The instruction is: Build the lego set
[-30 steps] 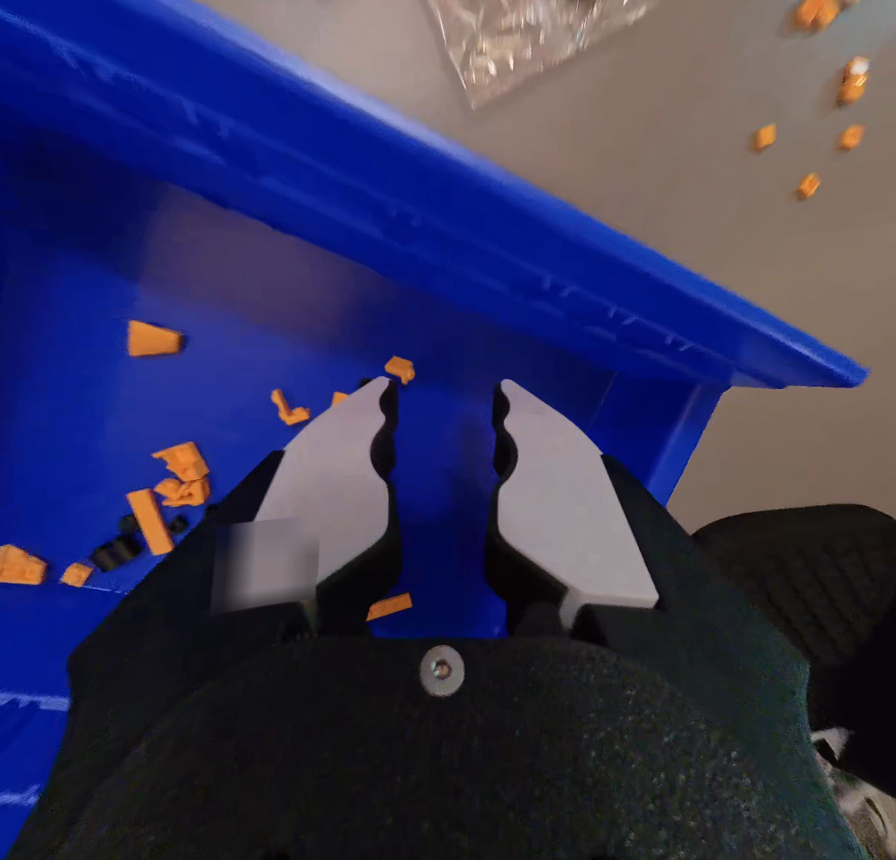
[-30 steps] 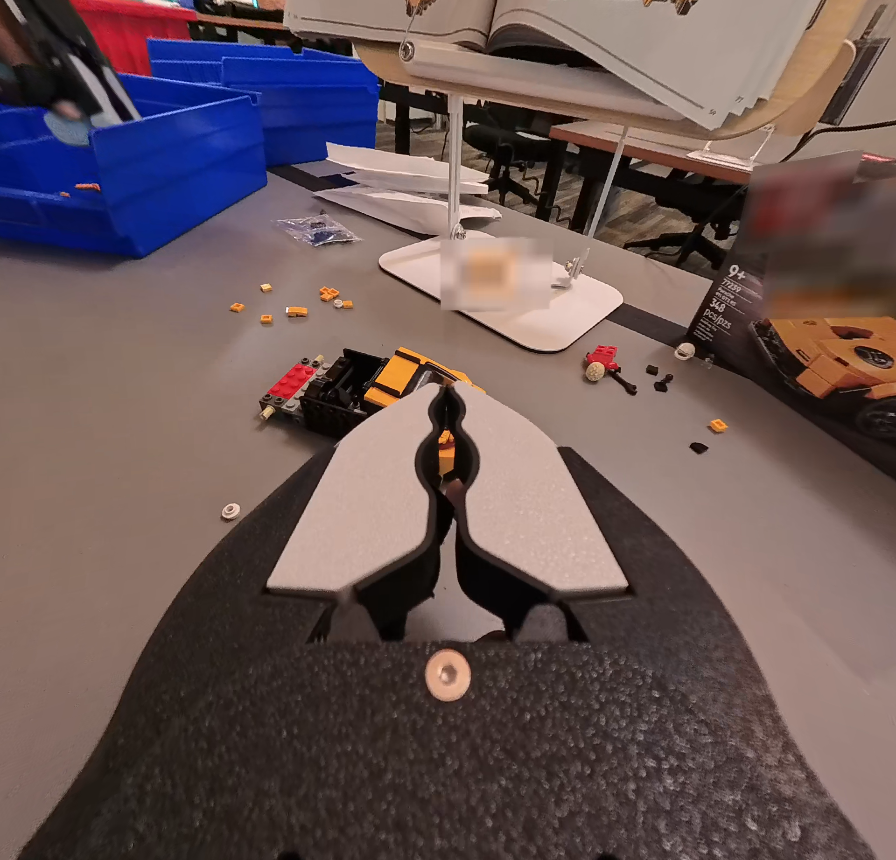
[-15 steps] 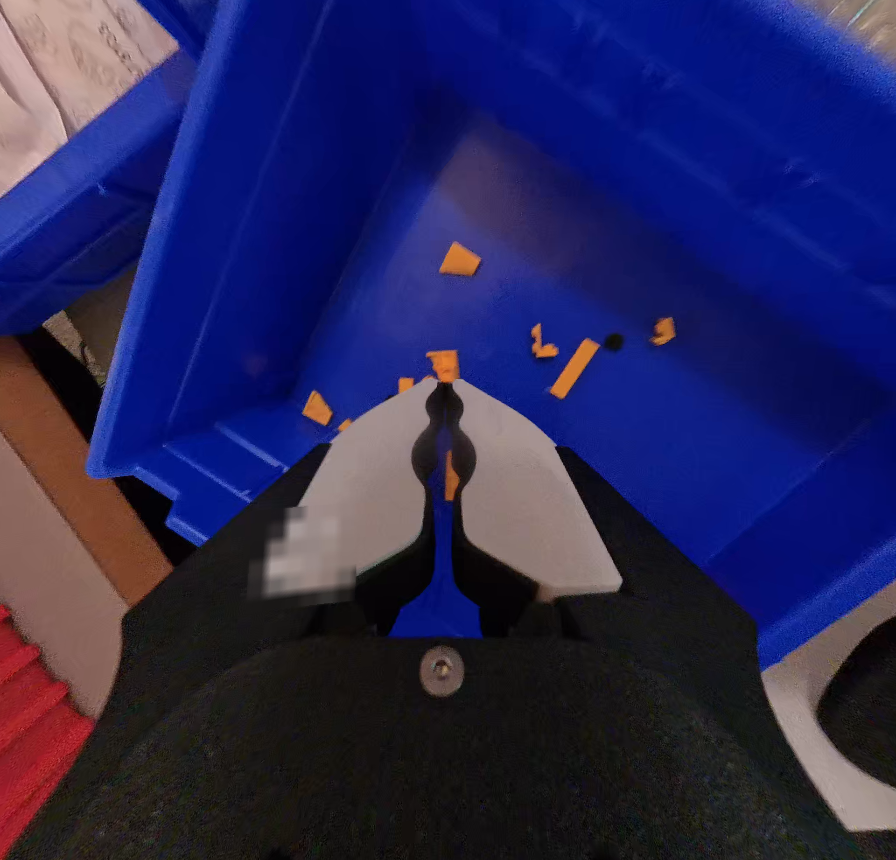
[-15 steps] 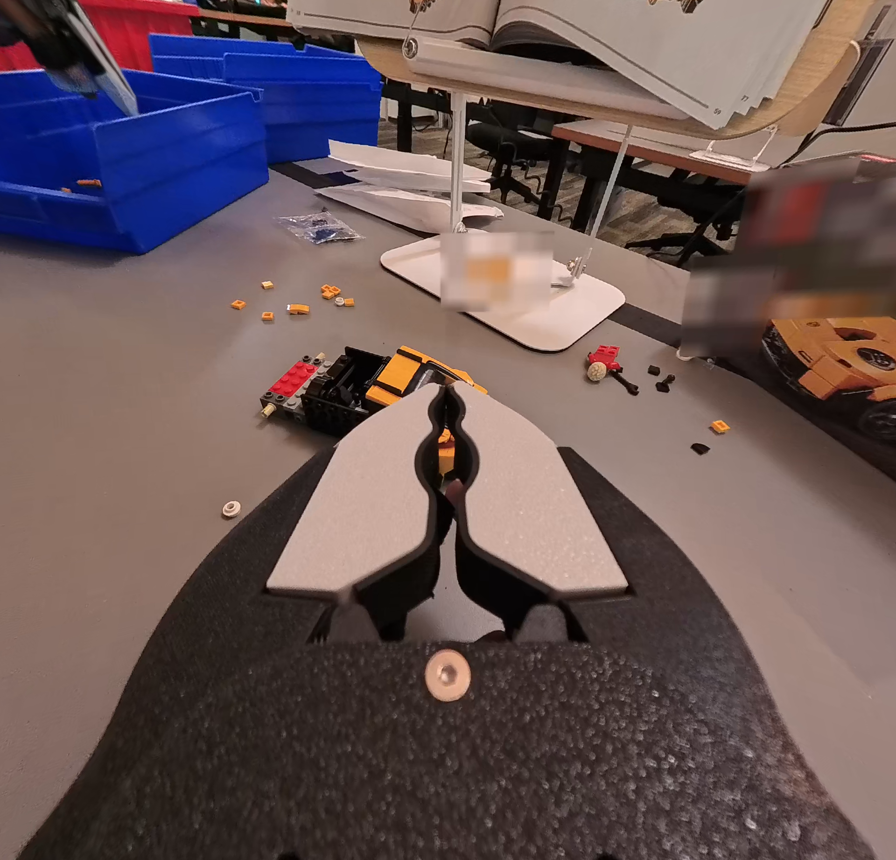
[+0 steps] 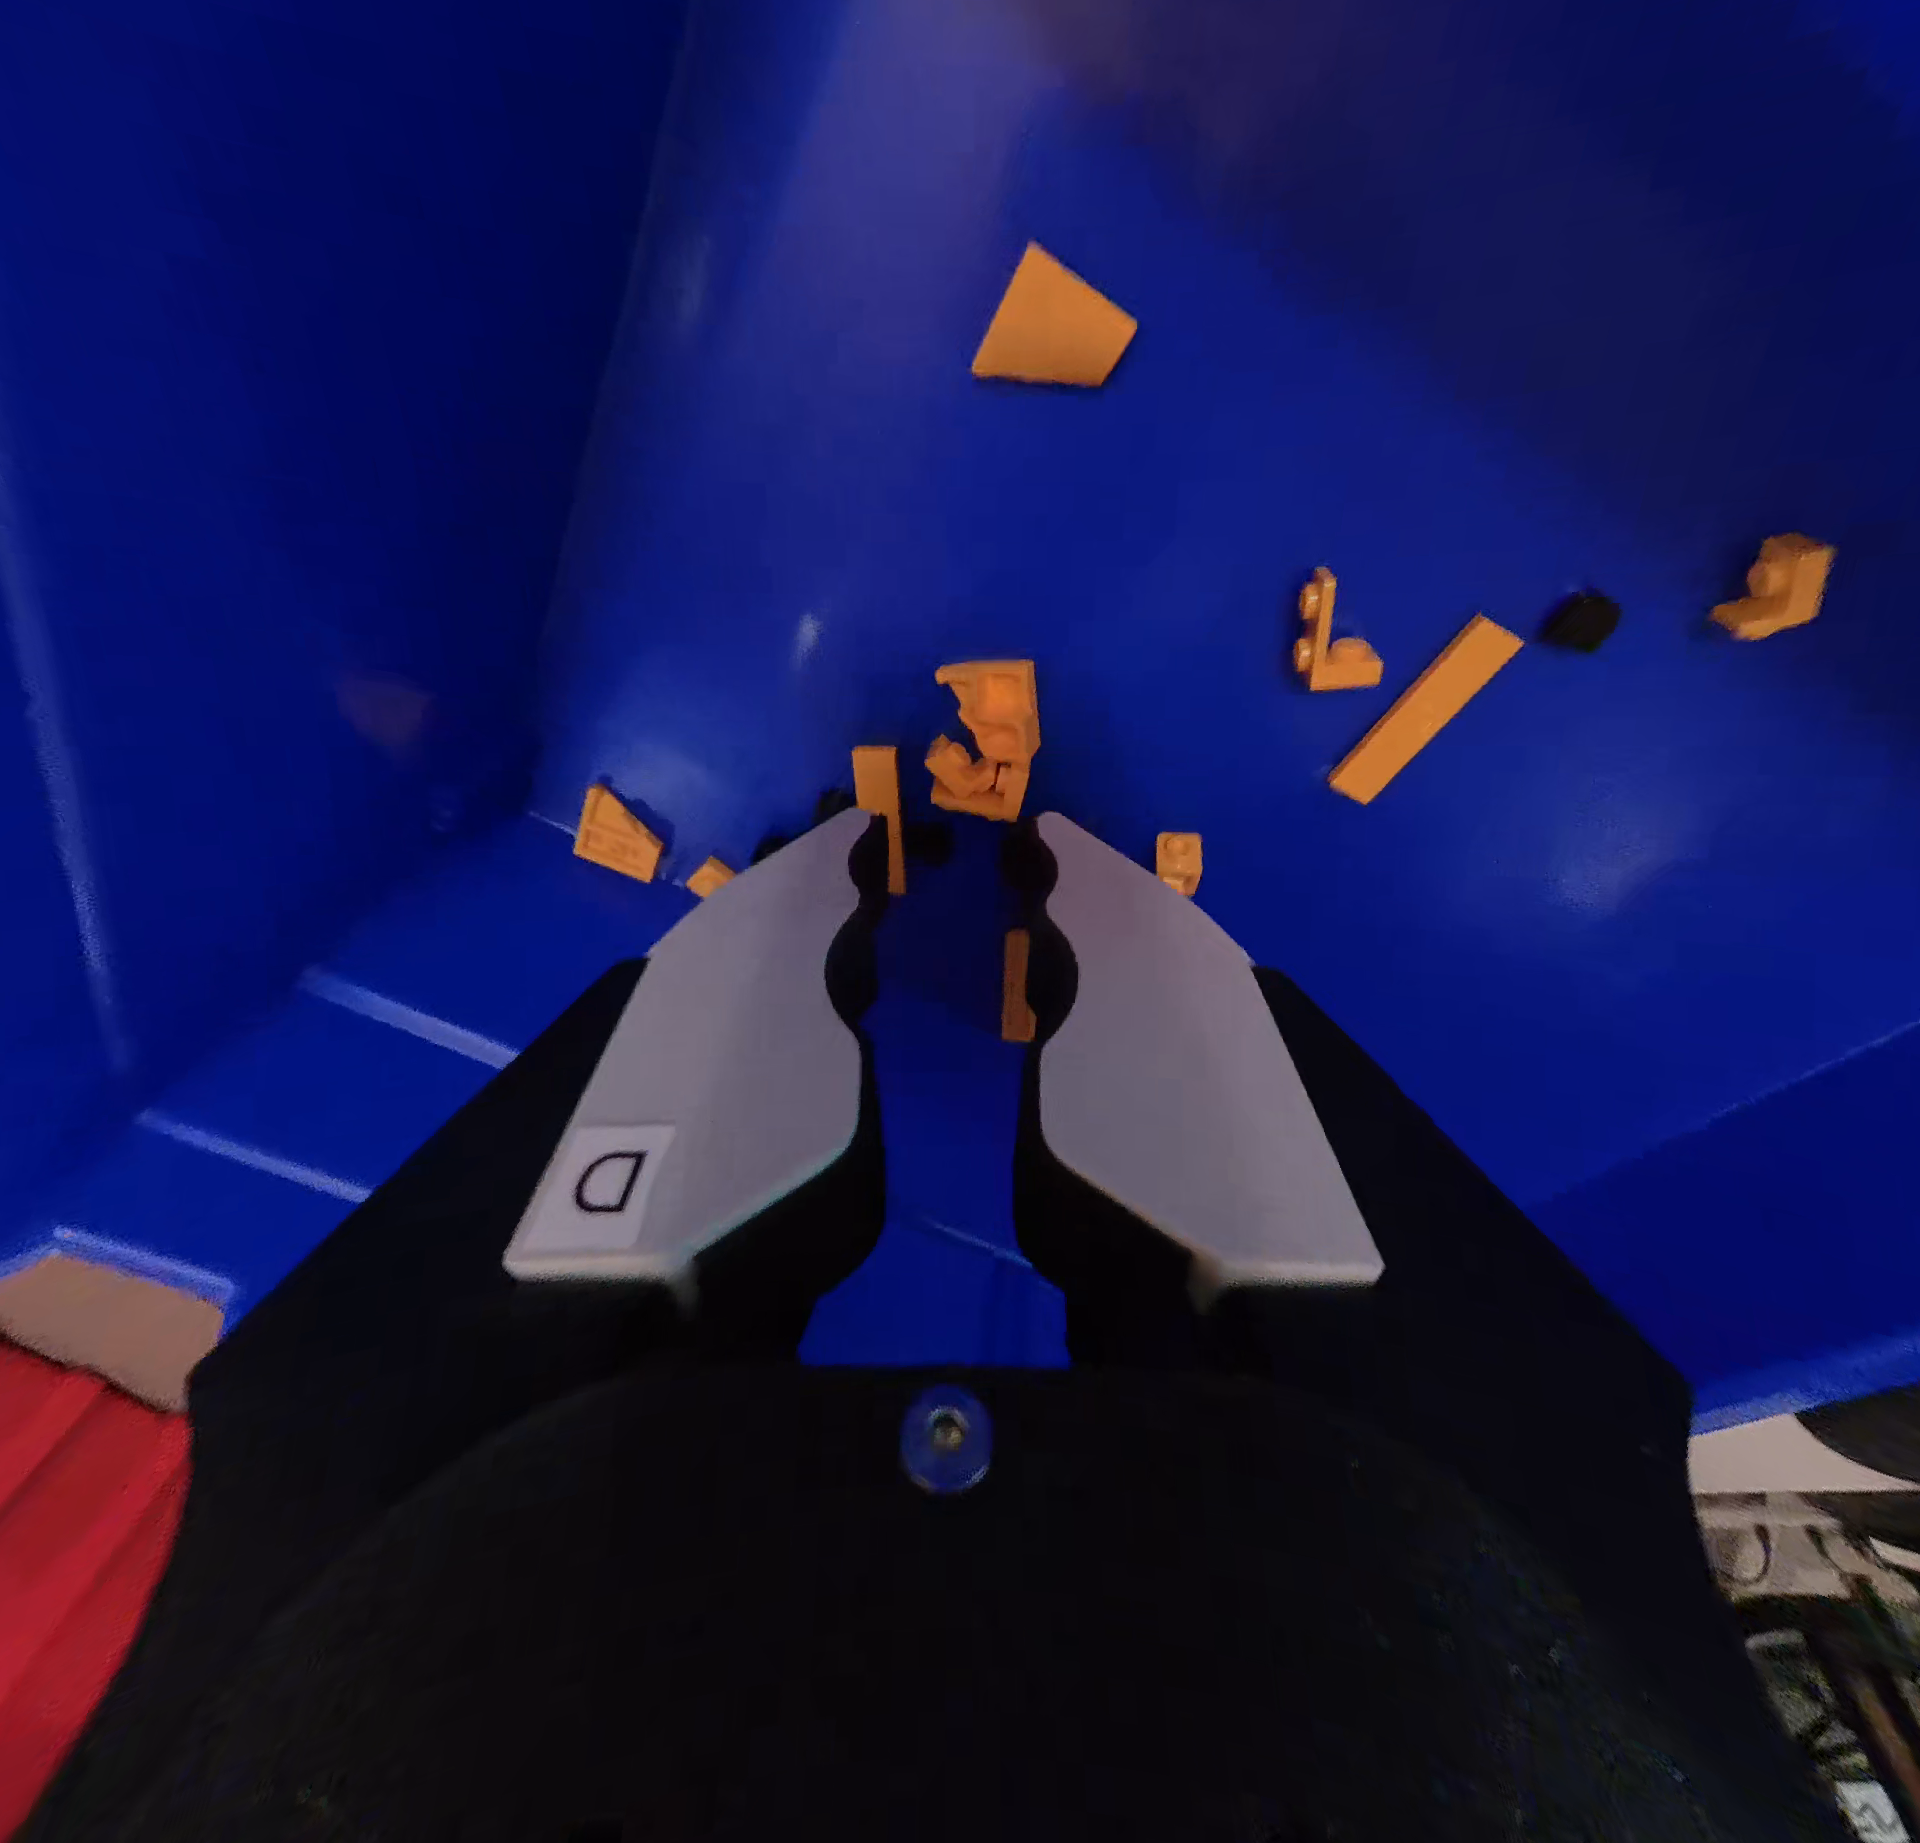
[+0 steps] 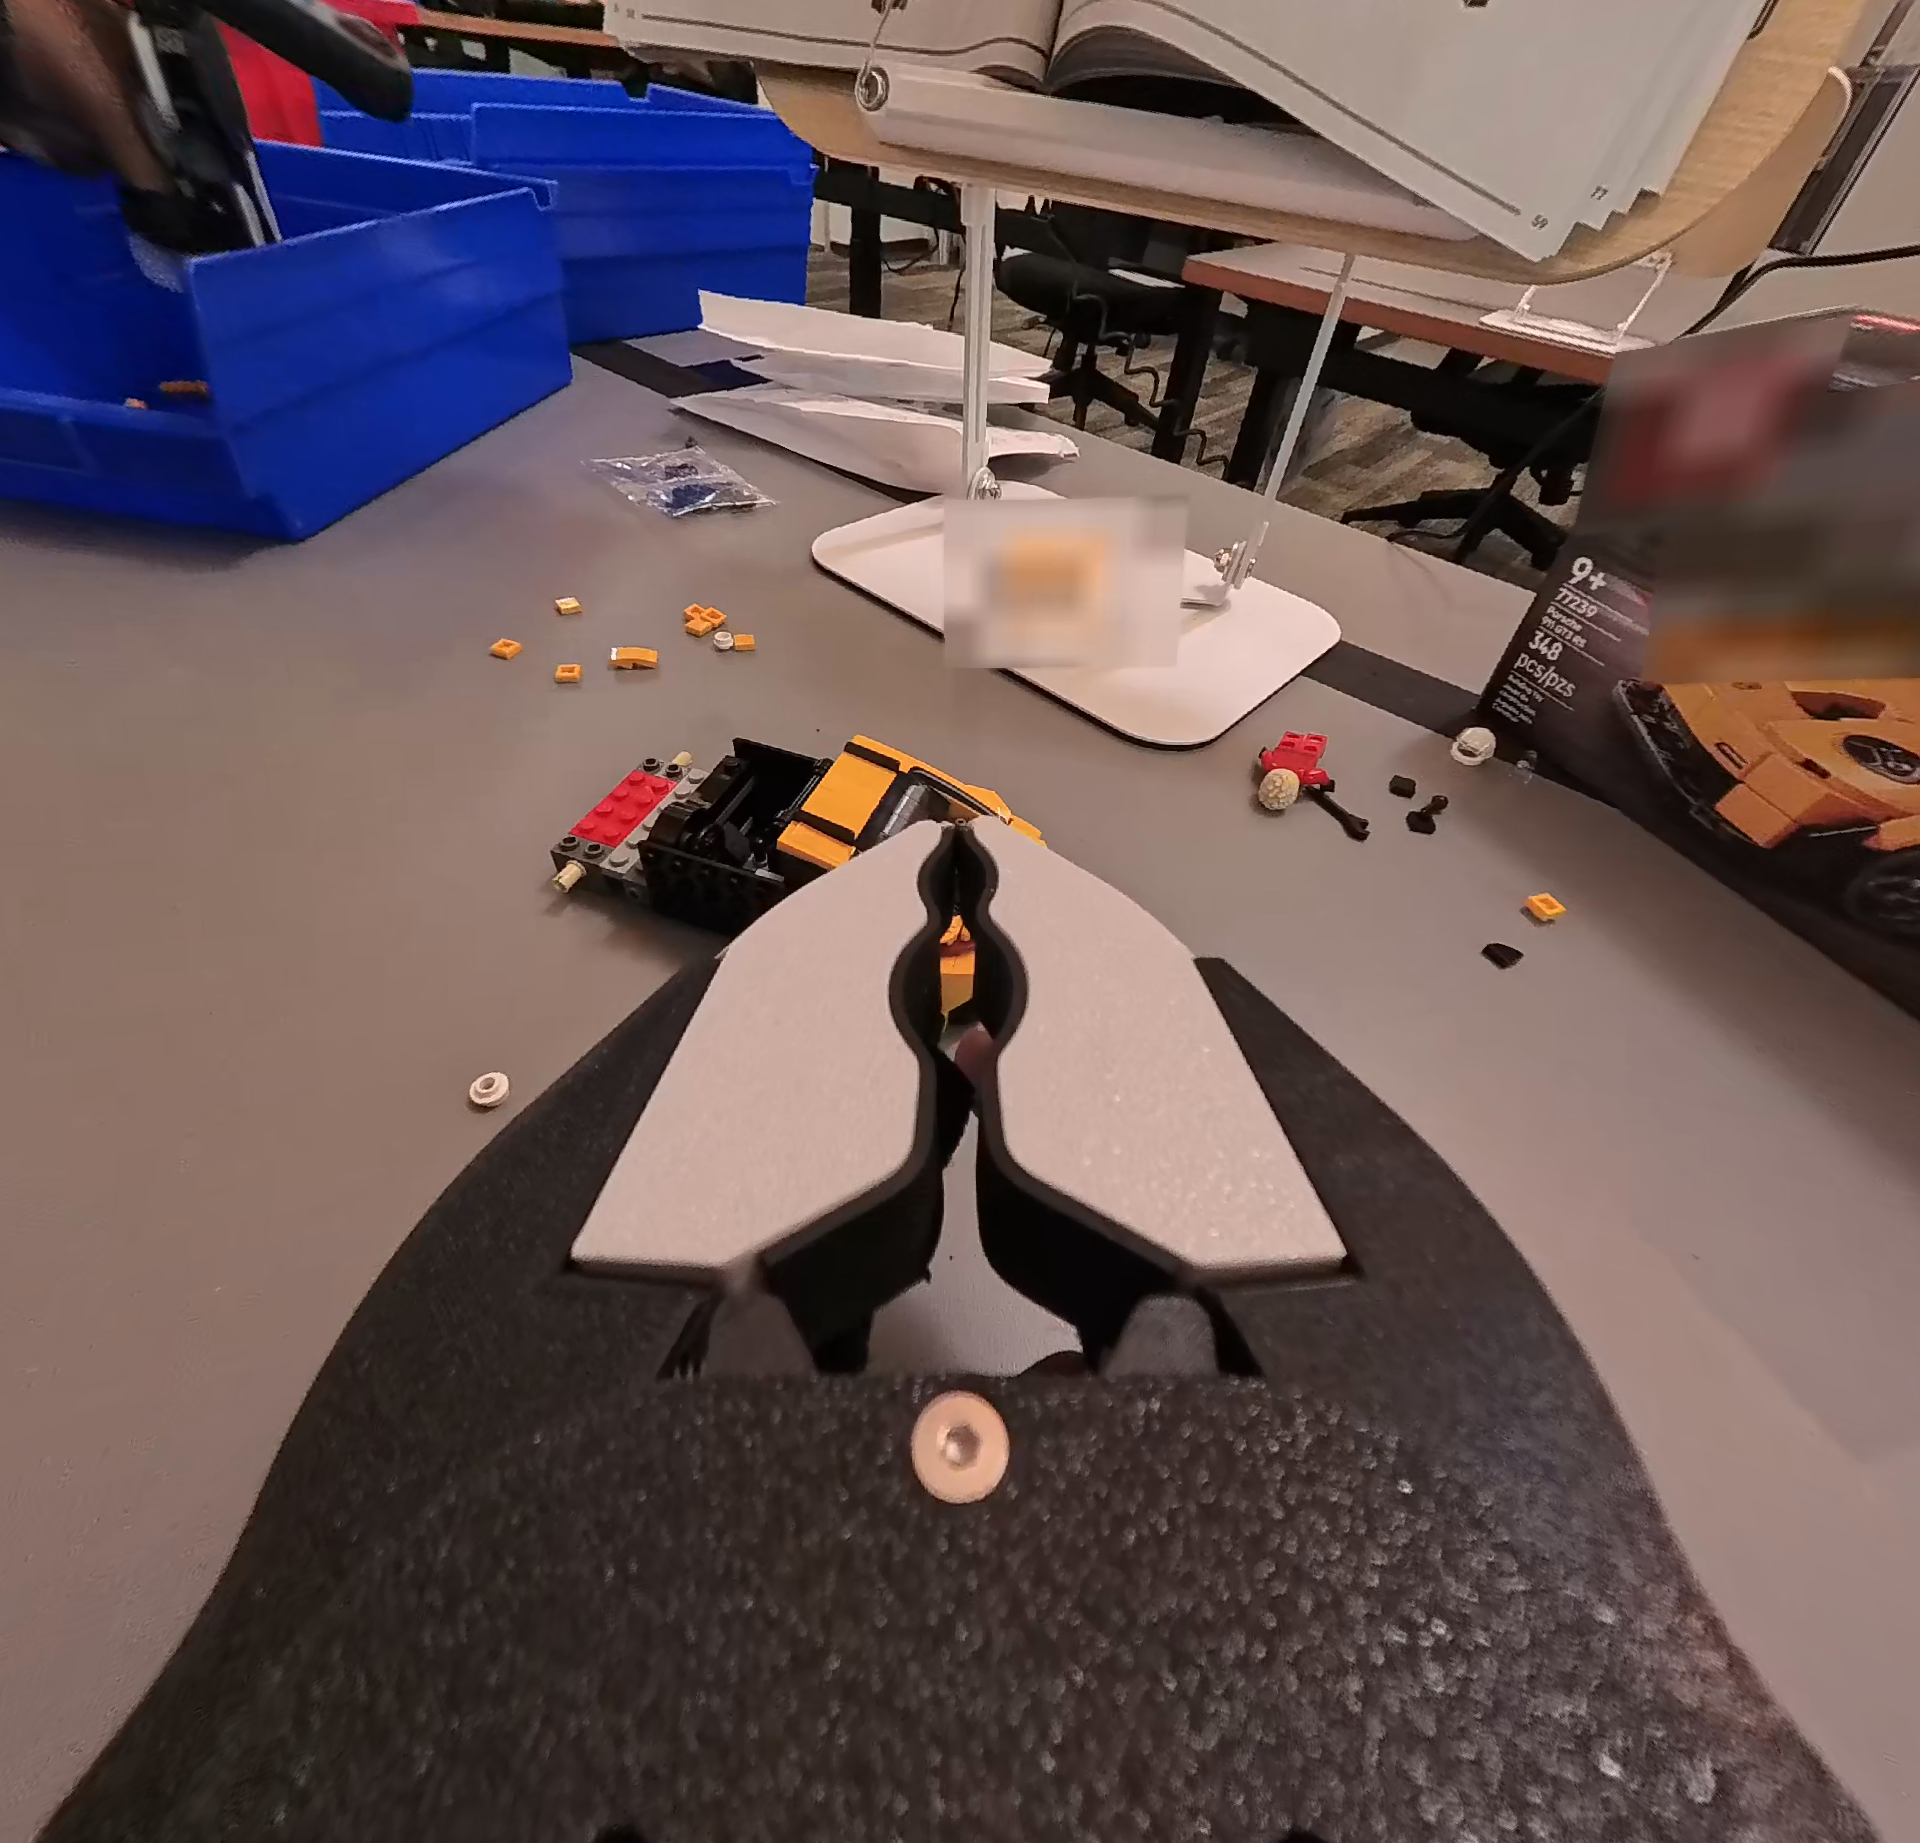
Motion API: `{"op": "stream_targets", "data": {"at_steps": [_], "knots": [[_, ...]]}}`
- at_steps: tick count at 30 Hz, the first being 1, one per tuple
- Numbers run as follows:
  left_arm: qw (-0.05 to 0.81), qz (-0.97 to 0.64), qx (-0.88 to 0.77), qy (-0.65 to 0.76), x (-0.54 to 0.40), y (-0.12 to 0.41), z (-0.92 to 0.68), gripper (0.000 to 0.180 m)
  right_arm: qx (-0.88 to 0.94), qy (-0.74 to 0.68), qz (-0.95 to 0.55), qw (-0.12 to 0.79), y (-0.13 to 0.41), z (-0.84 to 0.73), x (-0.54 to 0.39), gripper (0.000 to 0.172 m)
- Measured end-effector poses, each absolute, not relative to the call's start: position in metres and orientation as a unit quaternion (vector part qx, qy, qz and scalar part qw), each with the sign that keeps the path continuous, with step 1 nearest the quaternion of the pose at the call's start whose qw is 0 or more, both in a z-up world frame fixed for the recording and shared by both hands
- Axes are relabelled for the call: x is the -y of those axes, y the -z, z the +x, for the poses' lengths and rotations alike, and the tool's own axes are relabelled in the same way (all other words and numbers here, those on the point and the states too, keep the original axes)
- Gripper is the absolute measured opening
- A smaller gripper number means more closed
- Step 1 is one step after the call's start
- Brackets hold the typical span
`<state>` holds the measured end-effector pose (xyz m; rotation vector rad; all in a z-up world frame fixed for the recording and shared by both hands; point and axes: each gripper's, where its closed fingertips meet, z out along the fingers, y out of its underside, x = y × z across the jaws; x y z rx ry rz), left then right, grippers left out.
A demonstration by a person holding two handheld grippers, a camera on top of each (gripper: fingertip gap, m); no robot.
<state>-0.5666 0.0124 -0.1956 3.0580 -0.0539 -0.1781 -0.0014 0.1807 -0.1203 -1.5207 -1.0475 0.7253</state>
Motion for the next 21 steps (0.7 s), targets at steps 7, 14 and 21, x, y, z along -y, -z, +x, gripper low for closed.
{"op": "stream_targets", "data": {"at_steps": [7,14,21], "knots": [[0.039,0.998,0.018,0.042,-0.020,0.203,-0.566,0.013,0.441,-0.306,-0.642,0.547,0.120,-0.001,-0.181,0.000],[0.007,0.999,0.042,0.028,-0.017,0.187,-0.551,0.013,0.441,-0.310,-0.640,0.548,0.119,-0.001,-0.180,0.000],[-0.086,0.992,0.052,-0.070,-0.019,0.158,-0.511,0.012,0.442,-0.313,-0.635,0.550,0.116,-0.001,-0.179,0.000]]}}
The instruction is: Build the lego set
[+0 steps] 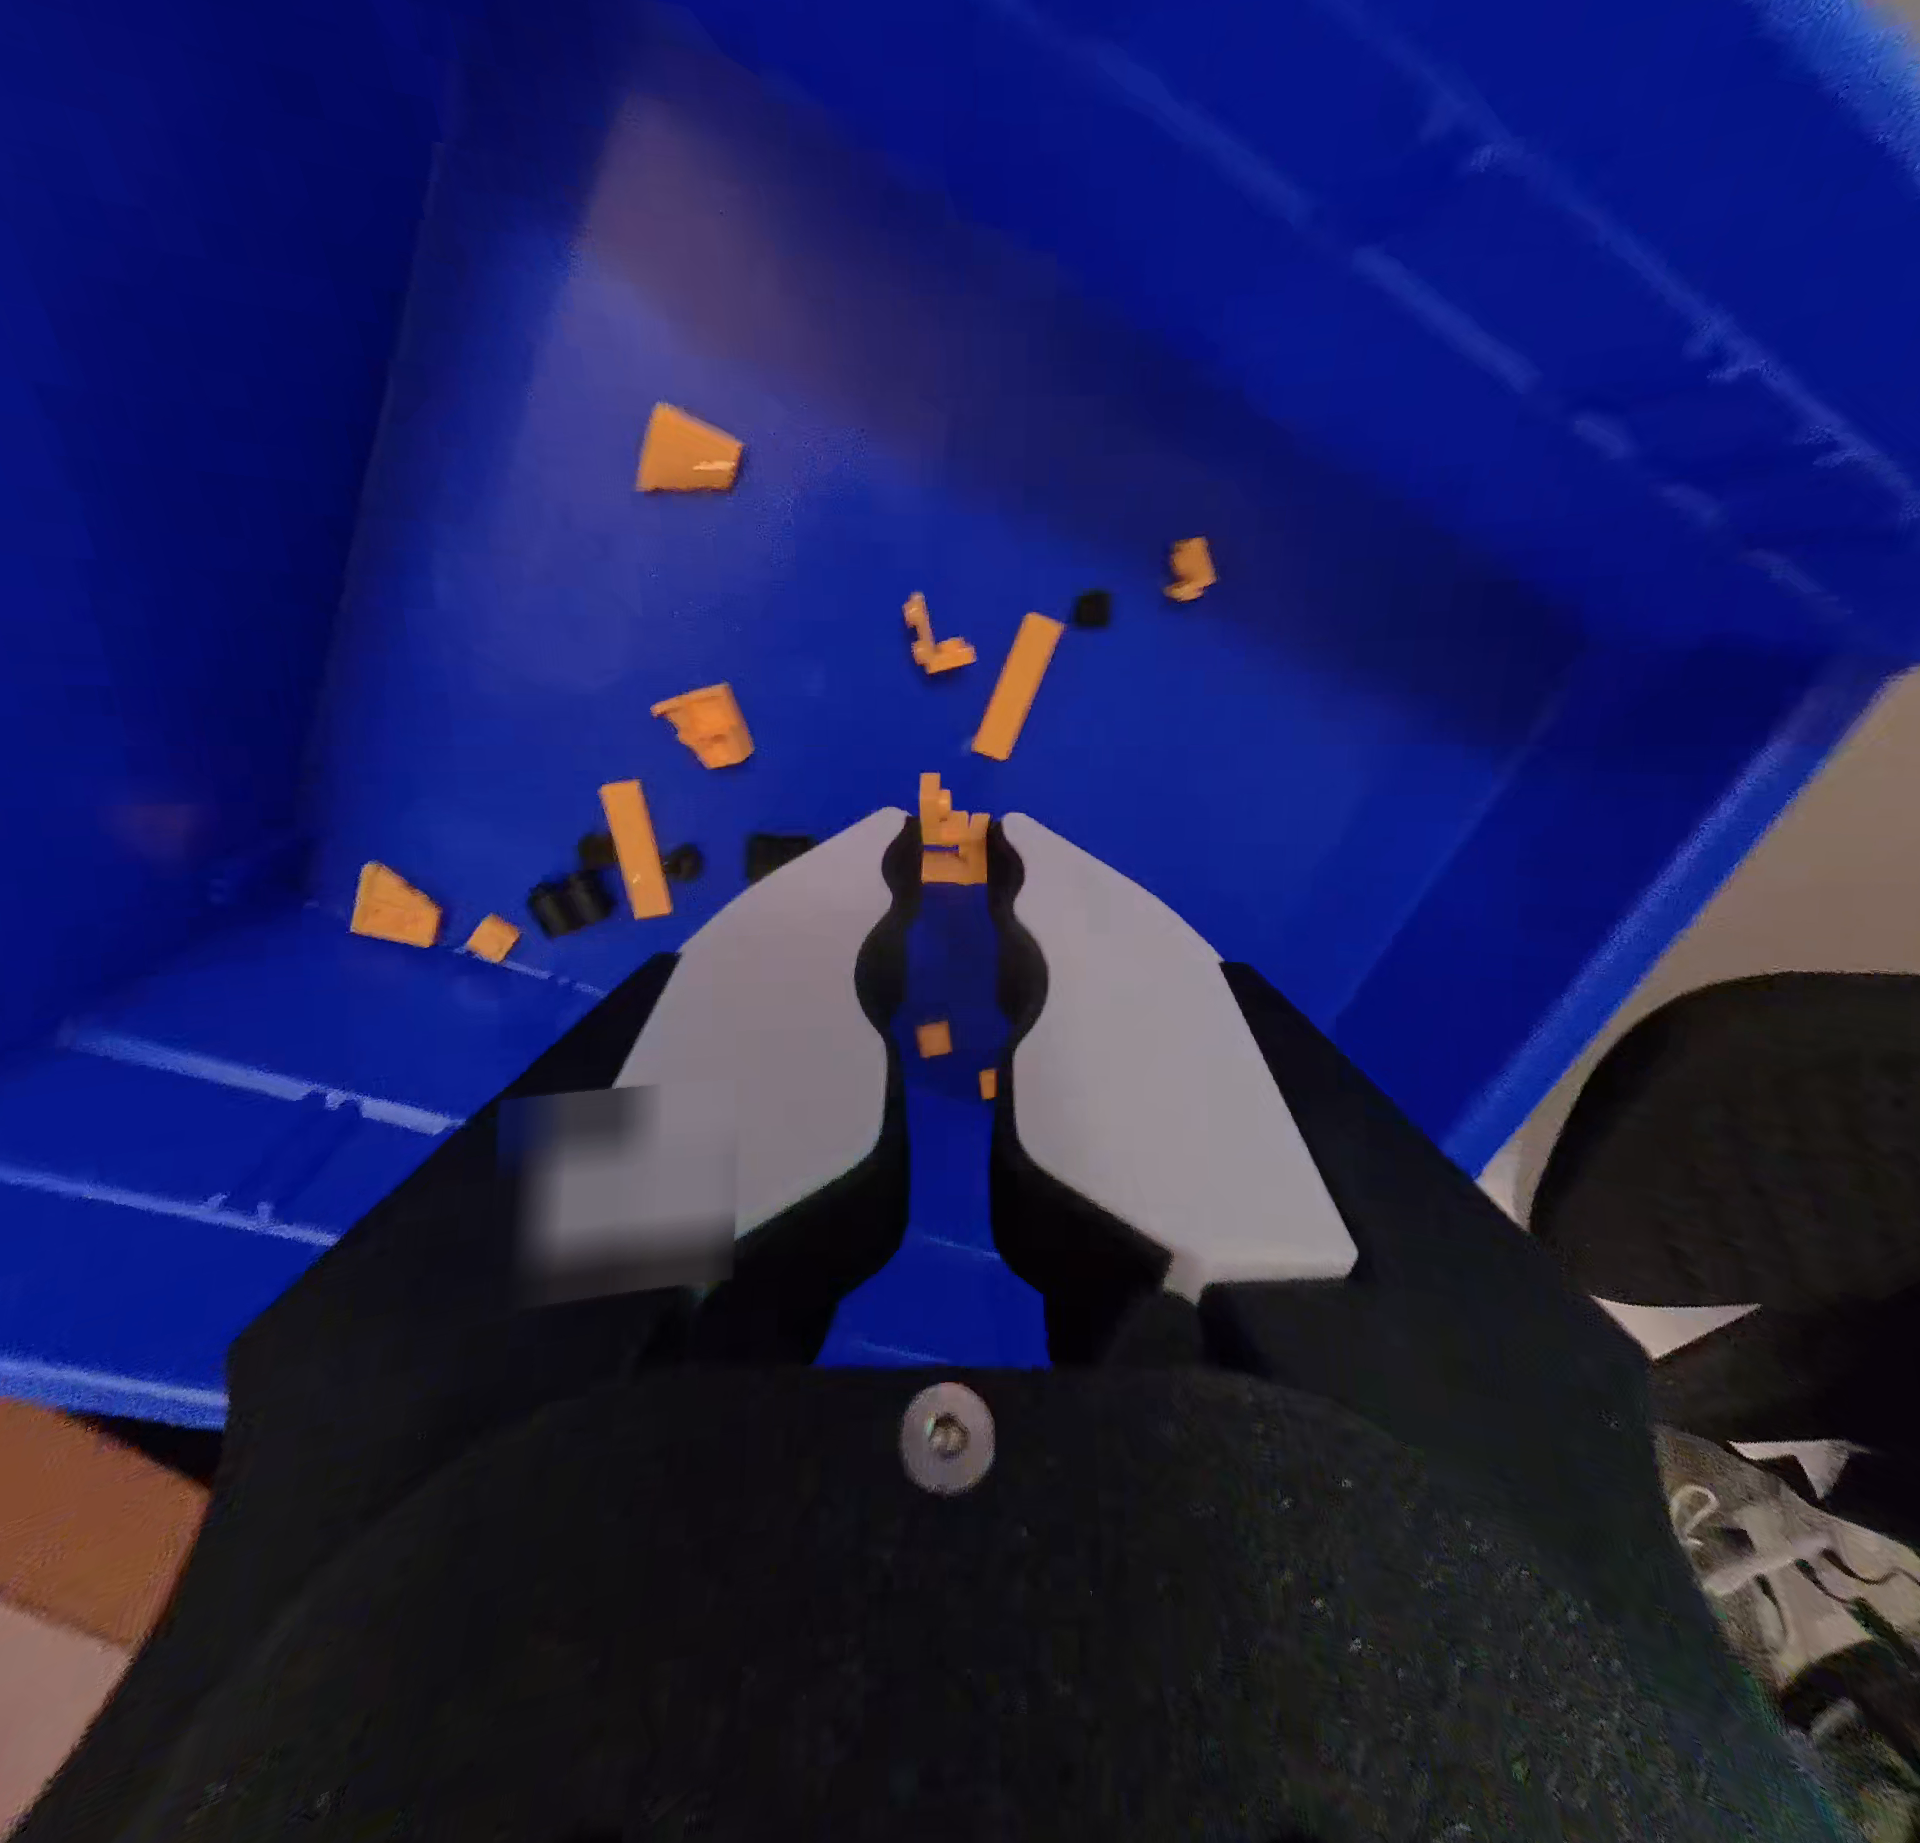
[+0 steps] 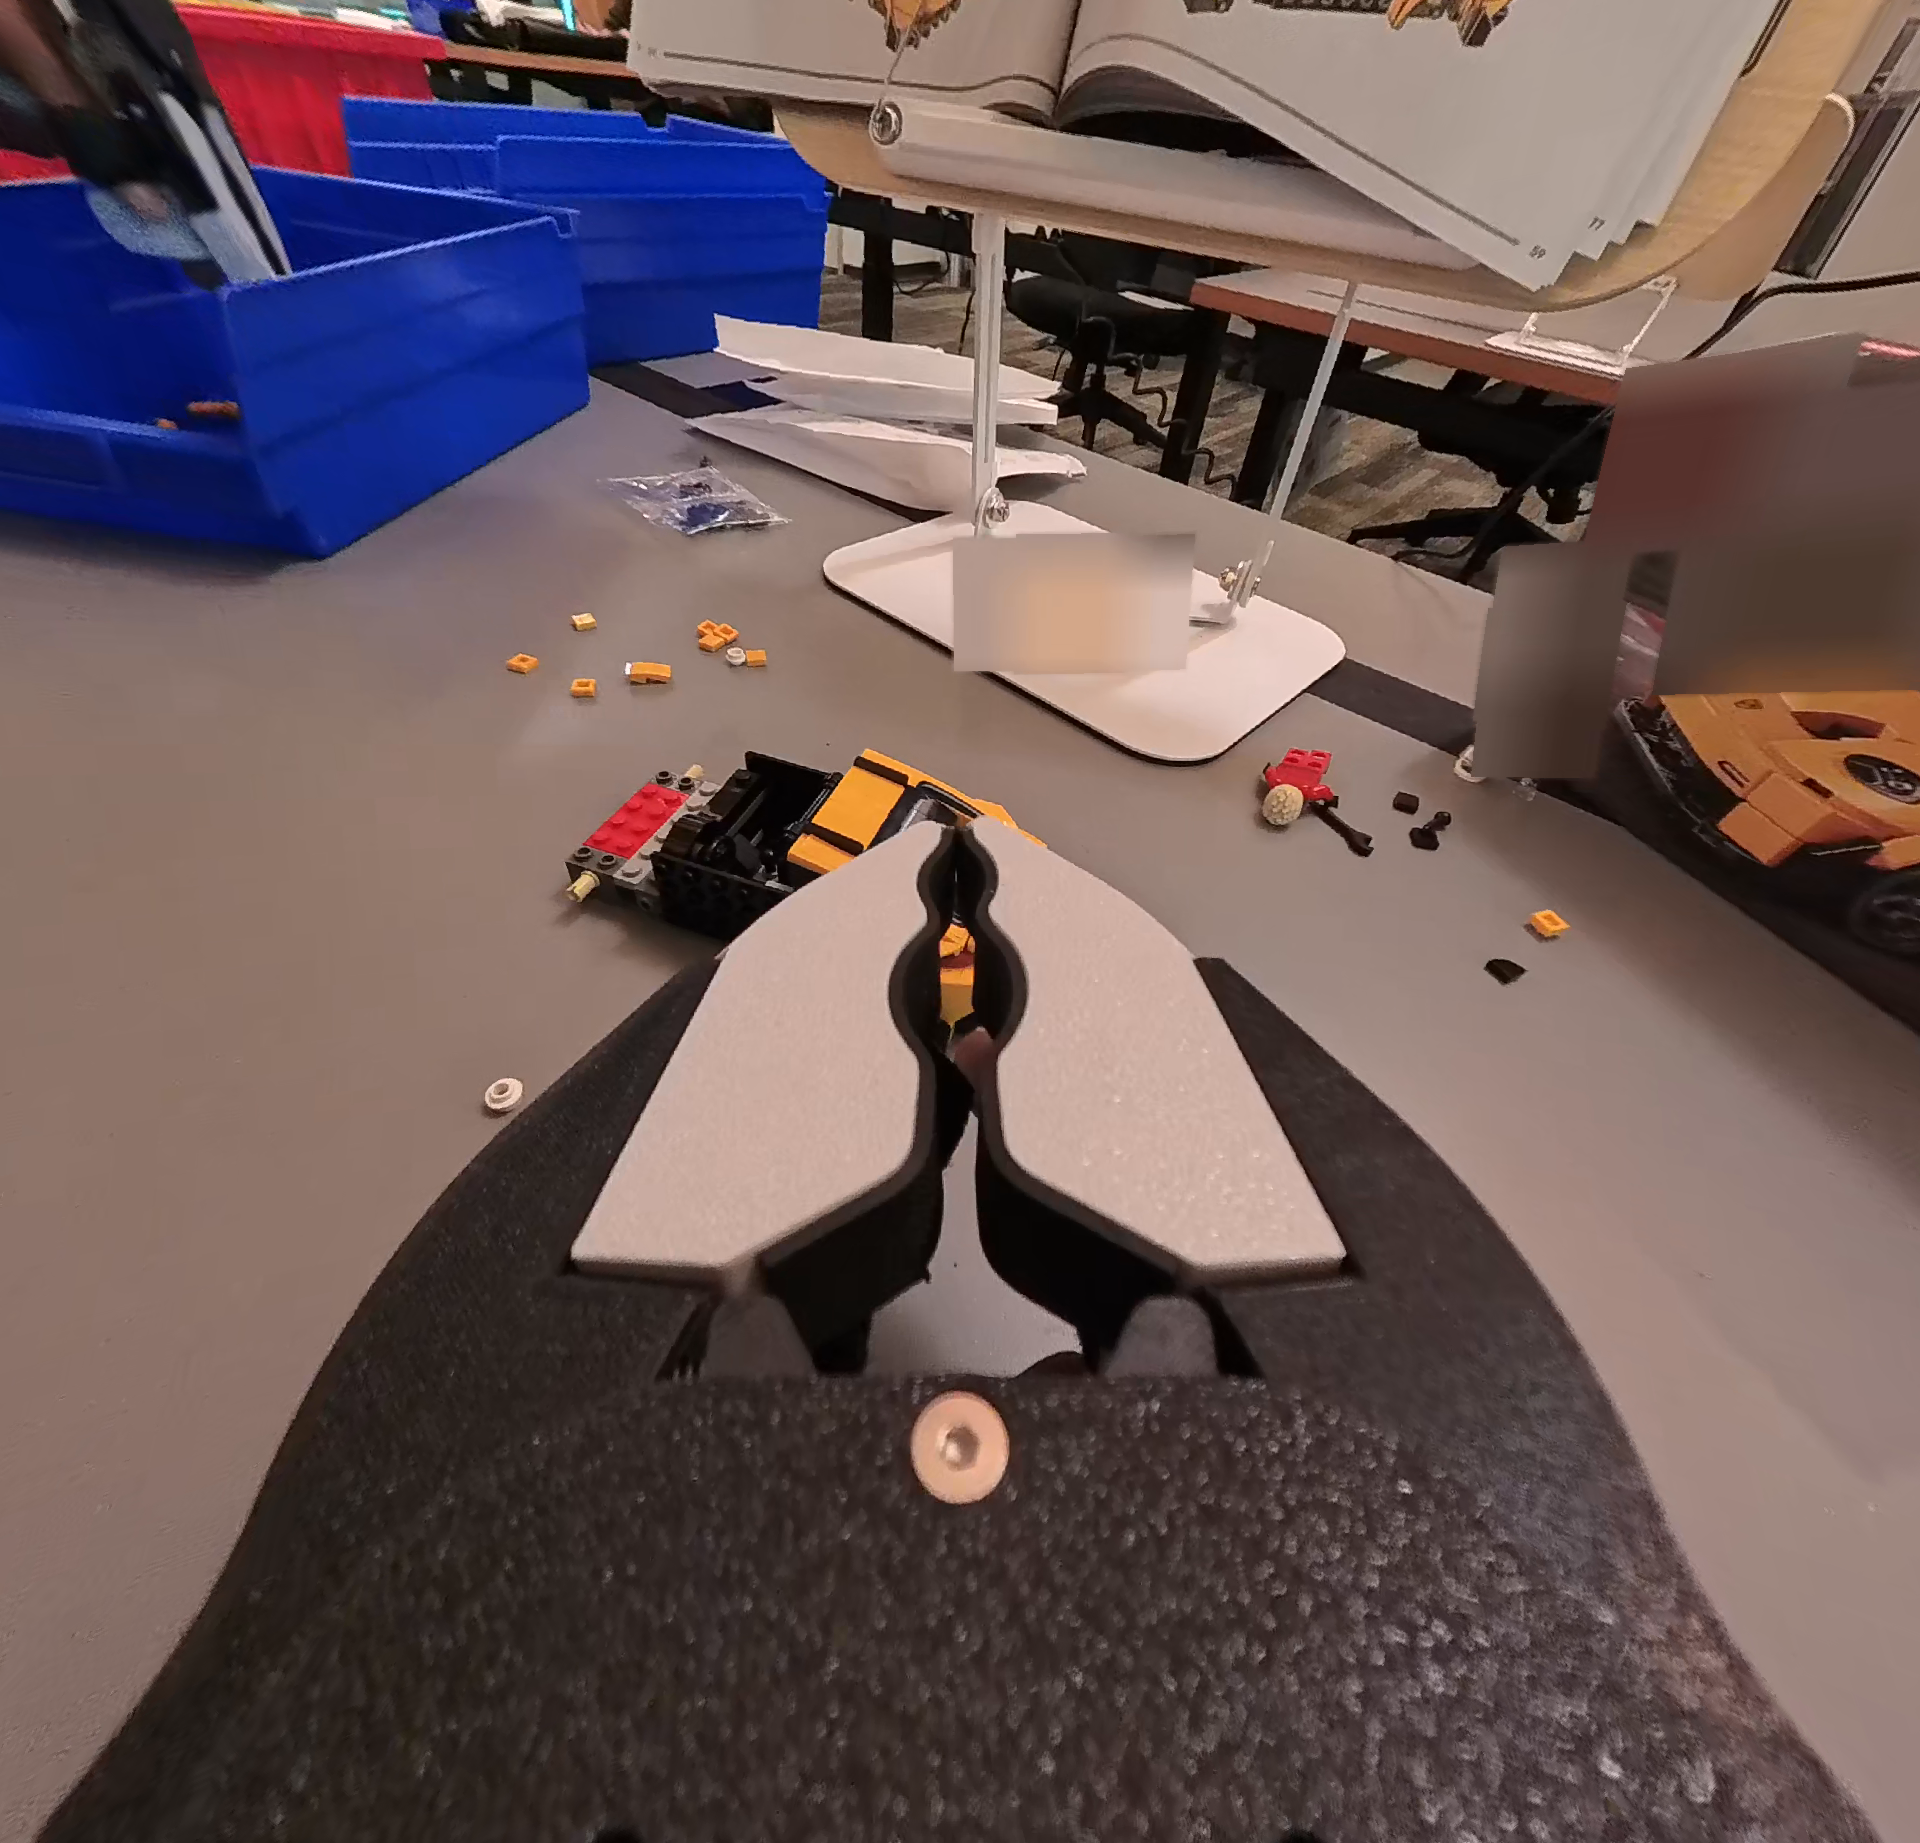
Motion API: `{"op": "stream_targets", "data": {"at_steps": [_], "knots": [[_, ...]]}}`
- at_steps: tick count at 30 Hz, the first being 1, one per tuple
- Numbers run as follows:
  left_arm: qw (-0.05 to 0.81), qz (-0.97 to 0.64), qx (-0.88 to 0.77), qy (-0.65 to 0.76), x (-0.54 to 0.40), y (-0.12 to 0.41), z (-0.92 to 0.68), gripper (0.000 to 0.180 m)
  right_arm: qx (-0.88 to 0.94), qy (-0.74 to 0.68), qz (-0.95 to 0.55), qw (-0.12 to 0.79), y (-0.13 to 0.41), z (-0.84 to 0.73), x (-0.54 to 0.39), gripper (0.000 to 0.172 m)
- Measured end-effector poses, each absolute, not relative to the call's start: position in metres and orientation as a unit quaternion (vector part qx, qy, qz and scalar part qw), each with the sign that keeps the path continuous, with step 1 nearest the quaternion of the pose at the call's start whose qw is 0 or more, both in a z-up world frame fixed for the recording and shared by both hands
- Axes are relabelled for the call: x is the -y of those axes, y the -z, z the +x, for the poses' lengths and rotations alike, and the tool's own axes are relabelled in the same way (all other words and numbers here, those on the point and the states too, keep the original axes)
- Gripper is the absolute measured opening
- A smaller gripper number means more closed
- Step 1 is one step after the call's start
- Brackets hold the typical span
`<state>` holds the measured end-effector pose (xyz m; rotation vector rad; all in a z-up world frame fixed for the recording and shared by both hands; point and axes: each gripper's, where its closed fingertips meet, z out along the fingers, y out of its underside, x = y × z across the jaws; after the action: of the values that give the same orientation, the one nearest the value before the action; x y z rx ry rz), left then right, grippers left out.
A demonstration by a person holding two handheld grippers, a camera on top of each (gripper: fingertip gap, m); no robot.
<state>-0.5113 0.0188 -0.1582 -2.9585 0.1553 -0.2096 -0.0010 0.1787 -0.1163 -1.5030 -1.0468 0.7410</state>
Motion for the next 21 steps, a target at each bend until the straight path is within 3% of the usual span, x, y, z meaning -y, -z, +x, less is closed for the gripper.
{"op": "stream_targets", "data": {"at_steps": [7,11,17,21], "knots": [[0.203,-0.957,-0.159,0.132,-0.029,0.143,-0.466,0.012,0.442,-0.312,-0.633,0.555,0.115,0.000,-0.178,0.000],[0.191,-0.950,-0.213,0.122,-0.023,0.156,-0.443,0.013,0.443,-0.311,-0.633,0.553,0.116,0.000,-0.178,0.000],[0.156,-0.946,-0.266,0.106,-0.018,0.176,-0.421,0.035,0.444,-0.311,-0.635,0.551,0.117,0.000,-0.178,0.000],[0.139,-0.947,-0.274,0.095,-0.012,0.175,-0.422,0.036,0.444,-0.311,-0.635,0.550,0.117,0.000,-0.179,0.000]]}}
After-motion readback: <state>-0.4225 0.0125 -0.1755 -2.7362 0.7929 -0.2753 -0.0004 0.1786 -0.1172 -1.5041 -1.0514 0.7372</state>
